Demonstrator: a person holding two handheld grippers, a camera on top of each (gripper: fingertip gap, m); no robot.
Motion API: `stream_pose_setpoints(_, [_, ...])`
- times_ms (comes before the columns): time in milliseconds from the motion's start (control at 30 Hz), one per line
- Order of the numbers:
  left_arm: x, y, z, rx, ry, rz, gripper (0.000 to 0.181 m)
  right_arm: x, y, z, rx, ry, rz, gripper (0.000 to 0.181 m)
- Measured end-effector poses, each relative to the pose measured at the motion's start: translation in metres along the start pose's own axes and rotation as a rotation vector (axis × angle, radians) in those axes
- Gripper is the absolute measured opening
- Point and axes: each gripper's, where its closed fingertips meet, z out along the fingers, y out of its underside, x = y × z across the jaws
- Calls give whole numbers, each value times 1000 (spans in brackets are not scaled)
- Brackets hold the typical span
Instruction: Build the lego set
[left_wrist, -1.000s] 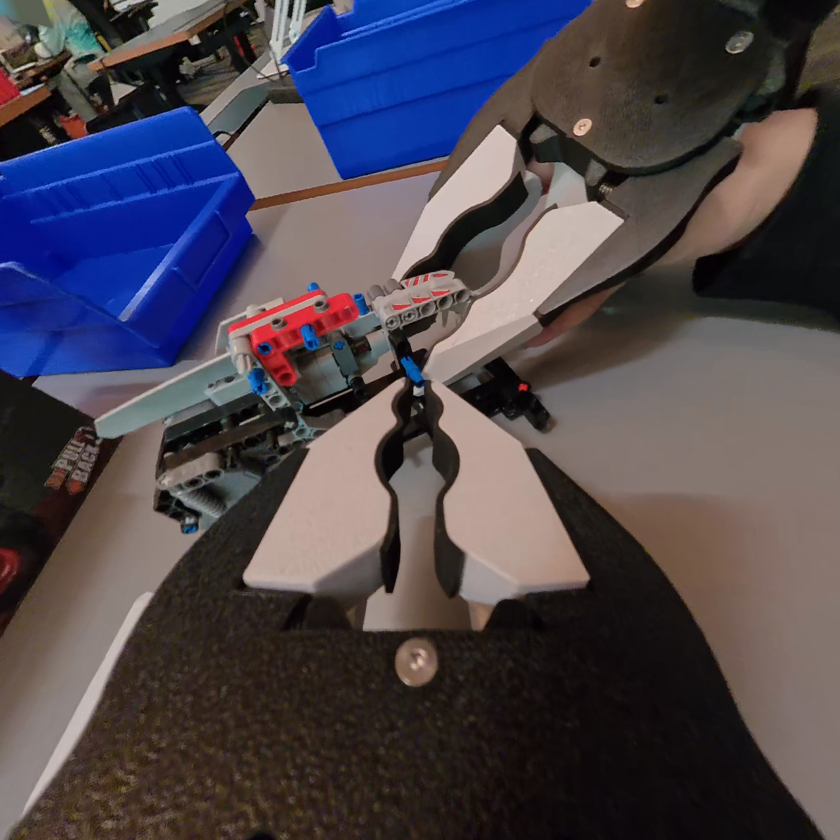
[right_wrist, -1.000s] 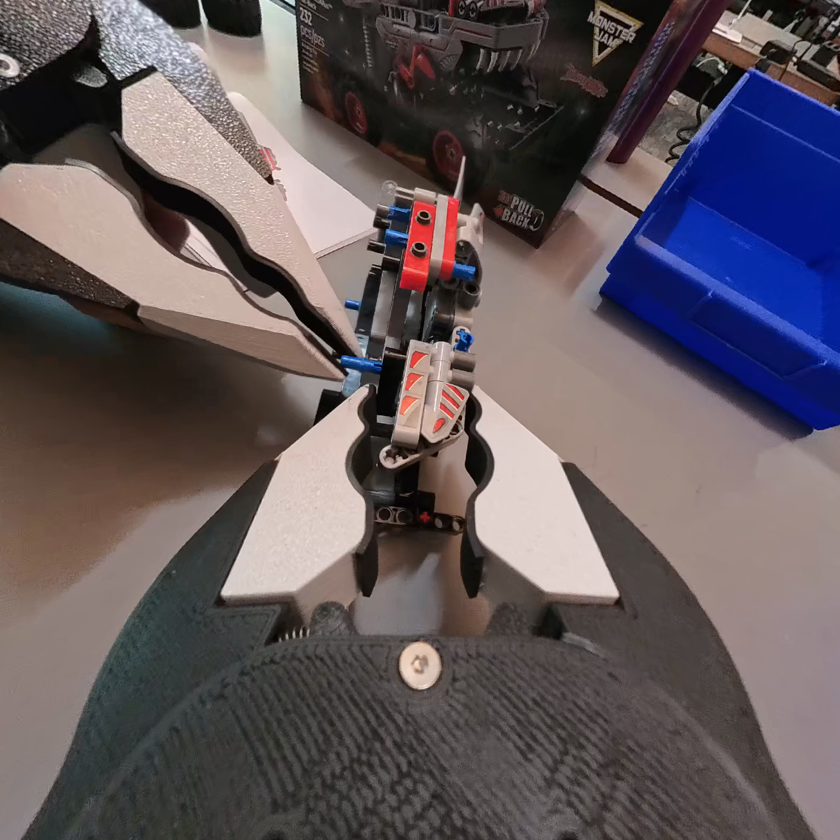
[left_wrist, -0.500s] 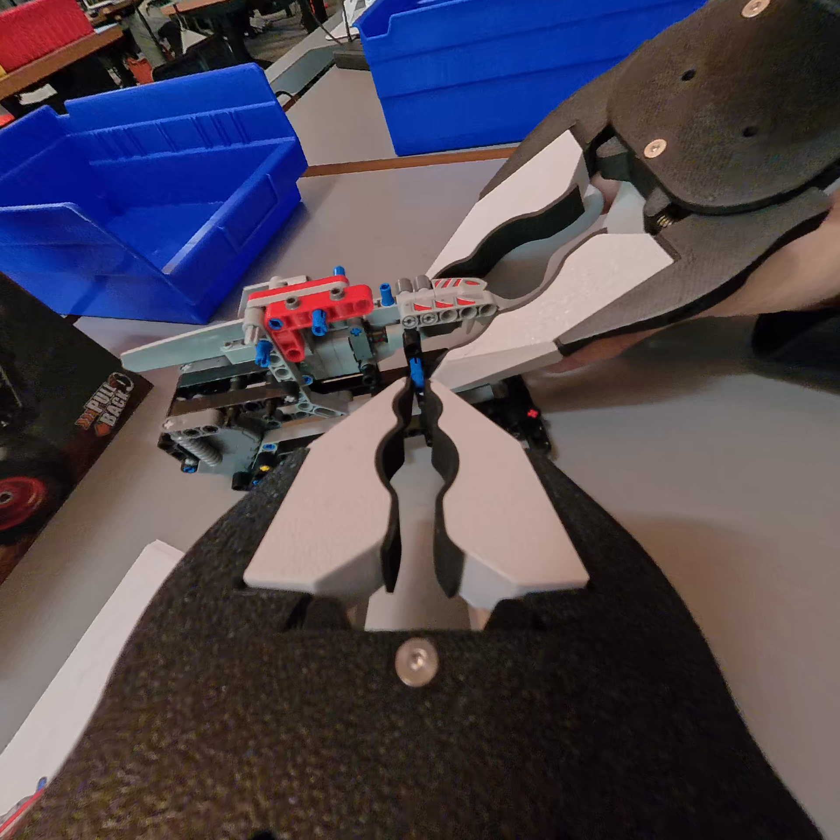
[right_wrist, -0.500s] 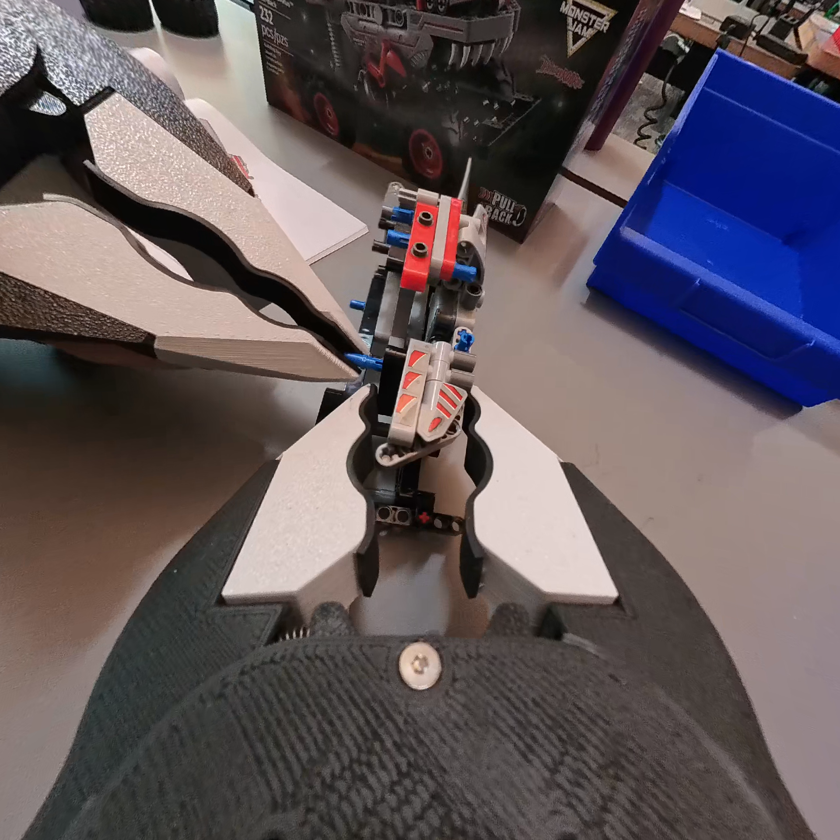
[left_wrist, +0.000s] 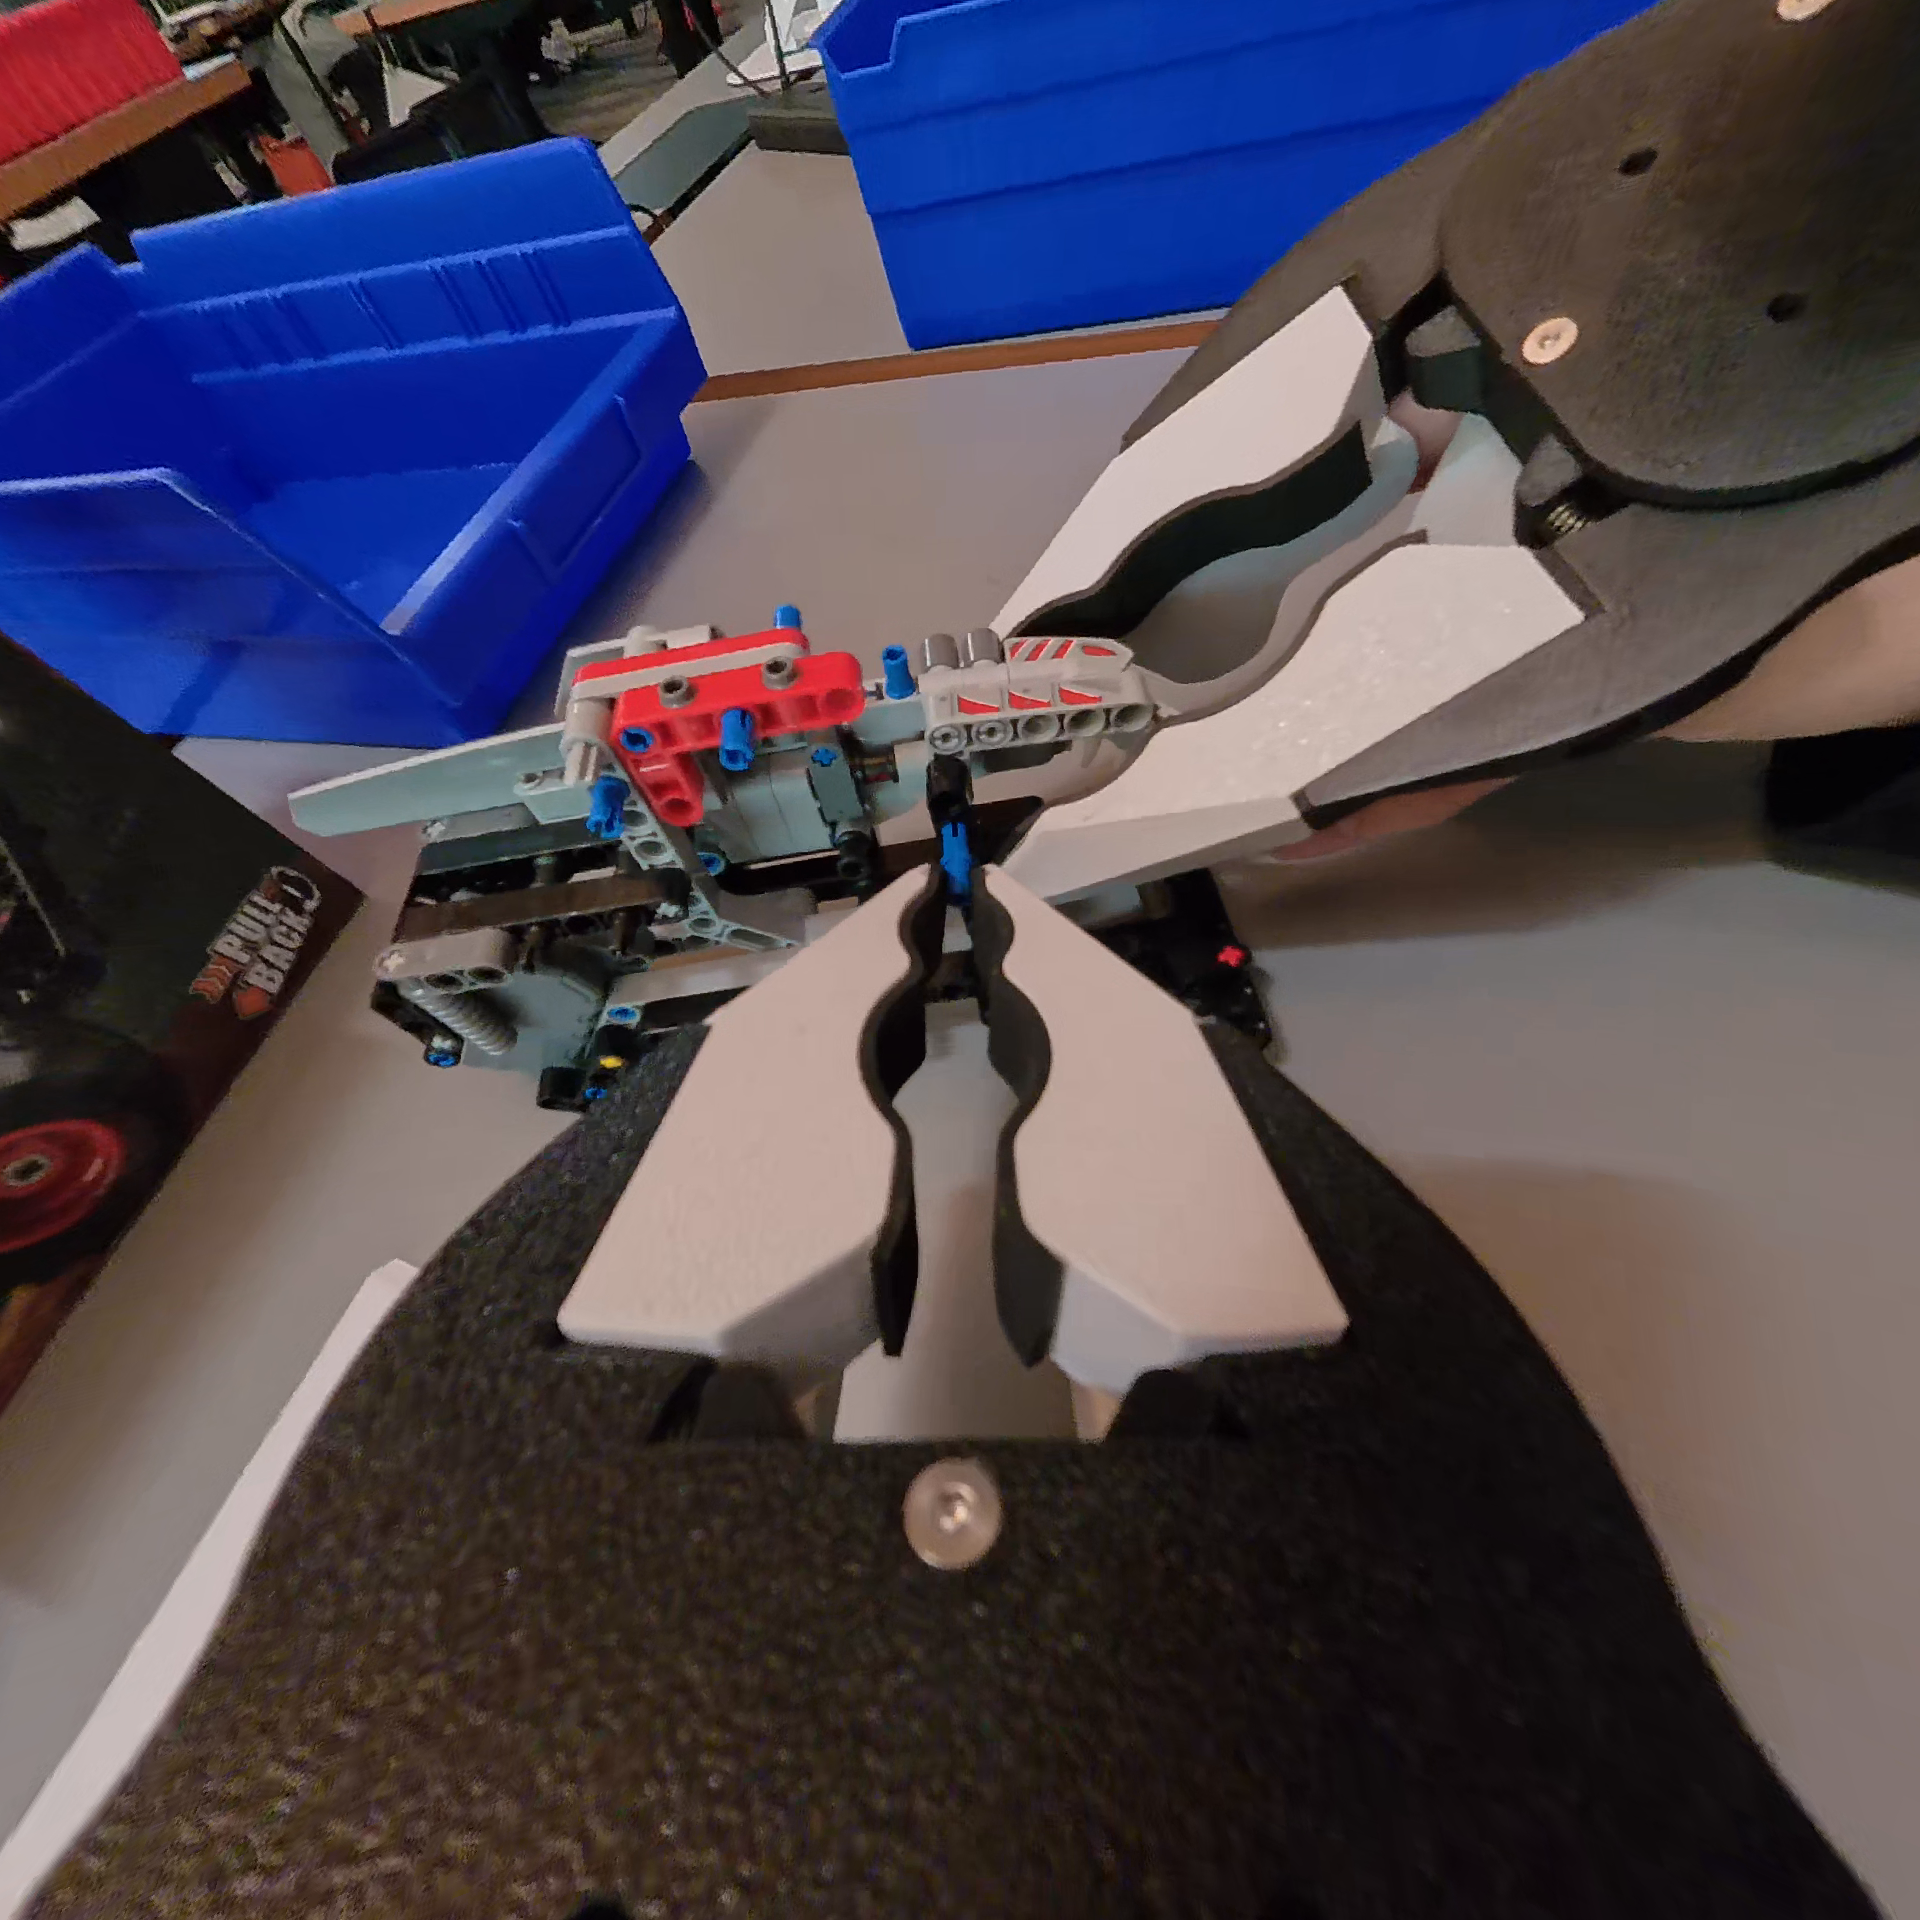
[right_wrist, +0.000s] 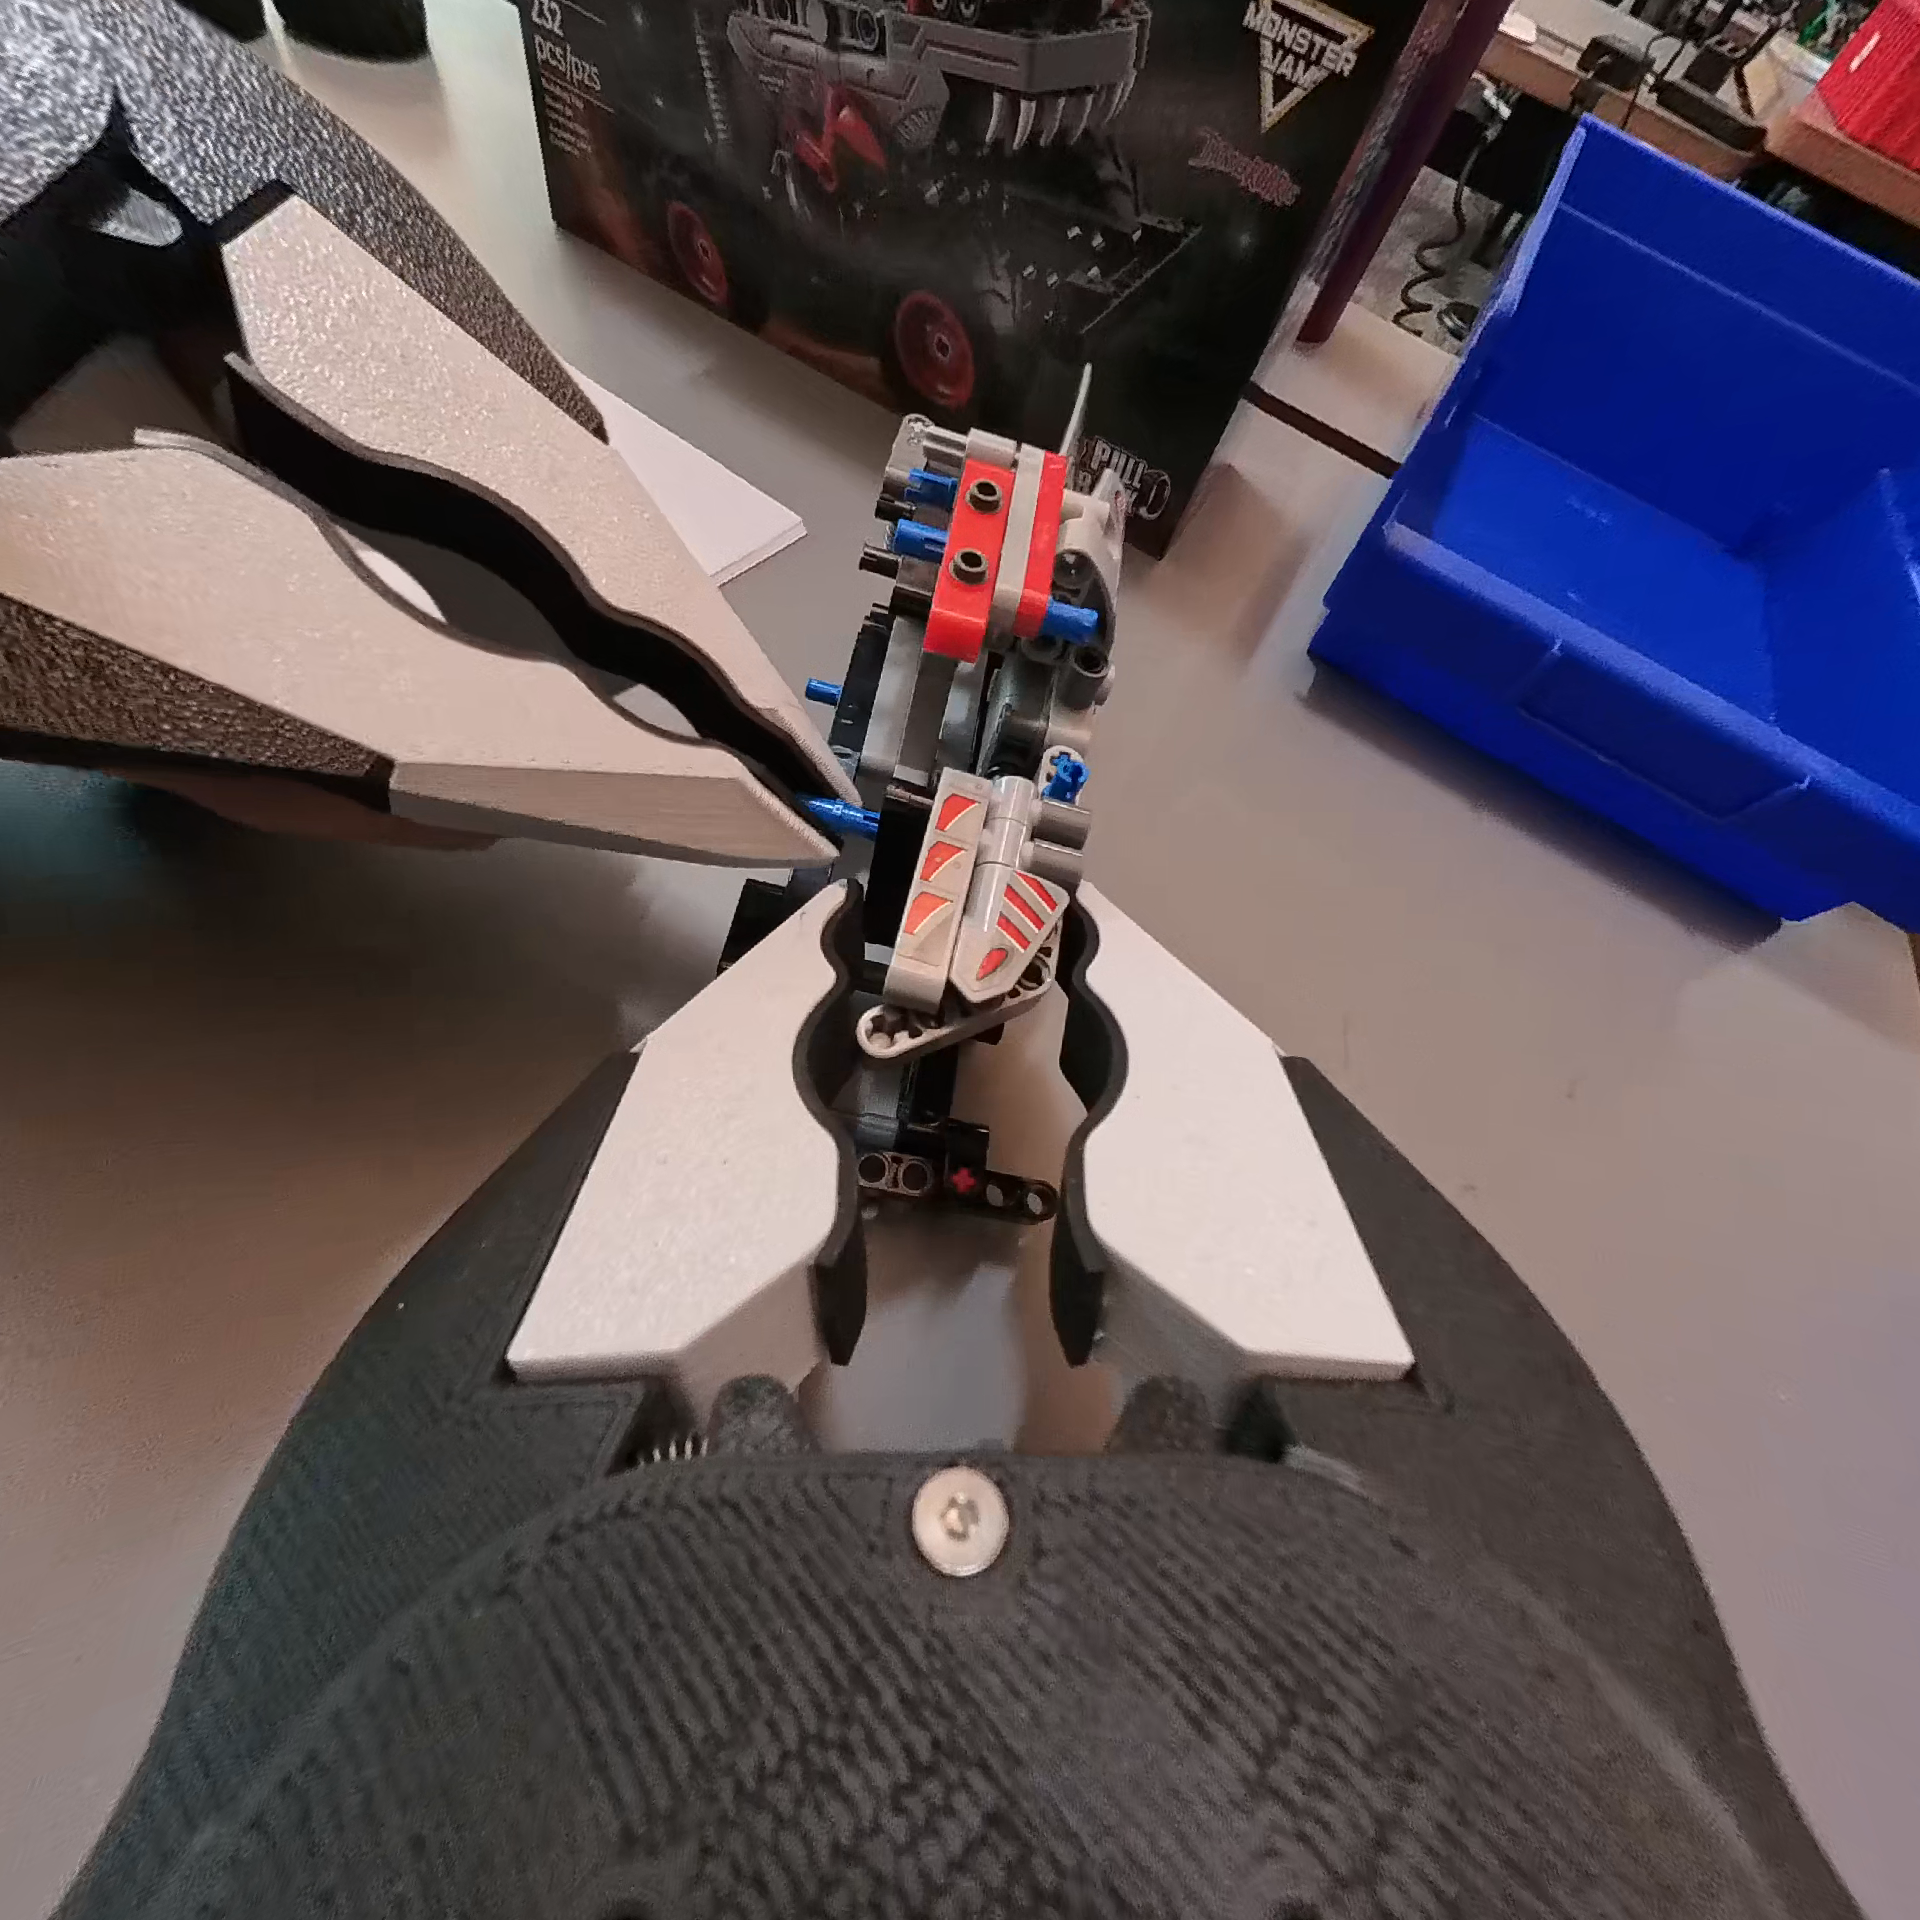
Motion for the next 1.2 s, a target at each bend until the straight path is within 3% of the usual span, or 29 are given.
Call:
stream_pose_setpoints(300, [-7,1,1,3,-79,155,1,1,-2,4,-7,28,20,34])
stream_pose_setpoints(500, [-7,1,1,-7,83,-153,0,1,-3,6,-9,42,9,34])
stream_pose_setpoints(733, [-11,1,2,-15,-84,301,0,1,-2,6,-10,32,20,34])
stream_pose_setpoints(800, [-11,0,2,-26,-96,355,0,1,-2,6,-10,32,18,33])
stream_pose_setpoints(867, [-10,0,2,-21,-53,257,0,1,-2,6,-10,34,14,34])
stream_pose_setpoints(1000, [-8,0,2,-7,117,-99,0,1,-2,6,-9,35,10,34])
stream_pose_setpoints(1133, [-7,-1,4,-21,173,-226,0,3,-2,5,-10,39,6,34])
stream_pose_setpoints(1200, [-8,-1,4,-23,171,-203,0,3,-1,6,-13,43,6,34])
